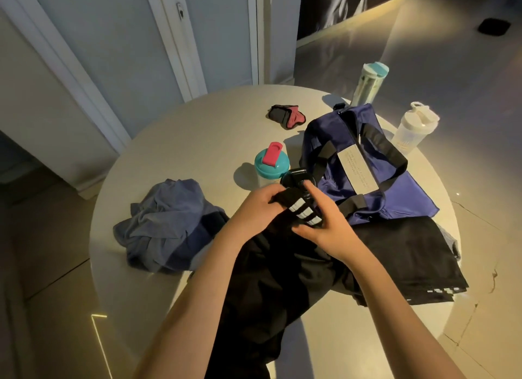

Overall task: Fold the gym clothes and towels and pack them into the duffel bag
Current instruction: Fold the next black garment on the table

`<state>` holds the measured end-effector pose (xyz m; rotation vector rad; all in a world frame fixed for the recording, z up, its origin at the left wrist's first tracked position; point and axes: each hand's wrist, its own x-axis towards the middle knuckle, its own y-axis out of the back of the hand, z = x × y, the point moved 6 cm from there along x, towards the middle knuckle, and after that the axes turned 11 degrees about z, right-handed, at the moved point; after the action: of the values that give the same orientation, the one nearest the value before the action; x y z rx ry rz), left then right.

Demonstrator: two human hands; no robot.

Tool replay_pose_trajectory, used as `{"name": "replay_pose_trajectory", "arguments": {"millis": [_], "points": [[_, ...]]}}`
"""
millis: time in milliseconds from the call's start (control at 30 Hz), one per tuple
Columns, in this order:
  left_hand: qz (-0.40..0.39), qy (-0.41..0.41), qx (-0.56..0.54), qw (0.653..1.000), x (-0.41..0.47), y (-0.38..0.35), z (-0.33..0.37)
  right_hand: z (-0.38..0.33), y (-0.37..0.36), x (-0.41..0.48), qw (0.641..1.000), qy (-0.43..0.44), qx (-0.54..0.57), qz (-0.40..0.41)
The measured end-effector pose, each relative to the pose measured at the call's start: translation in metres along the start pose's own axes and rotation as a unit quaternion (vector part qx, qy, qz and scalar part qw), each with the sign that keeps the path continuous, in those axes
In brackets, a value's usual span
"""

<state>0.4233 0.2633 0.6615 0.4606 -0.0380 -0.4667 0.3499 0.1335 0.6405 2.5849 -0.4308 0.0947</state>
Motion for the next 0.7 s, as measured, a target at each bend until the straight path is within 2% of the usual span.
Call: {"name": "replay_pose_trajectory", "arguments": {"millis": [67,133,200,300,367,433,500,567,700], "points": [[-0.013,-0.018,0.032,0.999,-0.001,0.005,0.014,-0.024,0.003,0.01,0.999,0.001,0.041,-0.033],[0.013,-0.031,0.063,0.997,-0.001,0.014,0.022,-0.041,0.012,0.015,0.997,-0.016,0.075,-0.032],[0.009,-0.031,0.071,0.997,-0.002,0.018,0.023,-0.046,0.024,0.018,0.995,-0.03,0.09,0.015],[-0.06,-0.025,0.143,0.988,-0.008,0.015,0.009,-0.042,0.046,0.019,0.985,-0.076,0.102,0.113],[-0.068,-0.013,0.182,0.981,-0.01,0.014,-0.003,-0.039,0.056,0.018,0.983,-0.092,0.079,0.136],[-0.044,0.004,0.149,0.988,-0.009,0.017,-0.009,-0.03,0.062,0.017,0.982,-0.11,0.056,0.142],[0.001,0.02,0.065,0.998,-0.009,0.023,-0.005,-0.017,0.067,0.014,0.977,-0.136,0.043,0.157],[0.031,0.011,0.025,0.999,-0.007,0.025,0.002,-0.013,0.071,0.01,0.978,-0.136,0.025,0.158],[-0.006,-0.023,0.037,0.999,-0.005,0.009,0.02,-0.037,0.062,0.007,0.997,-0.047,0.016,0.061]]}}
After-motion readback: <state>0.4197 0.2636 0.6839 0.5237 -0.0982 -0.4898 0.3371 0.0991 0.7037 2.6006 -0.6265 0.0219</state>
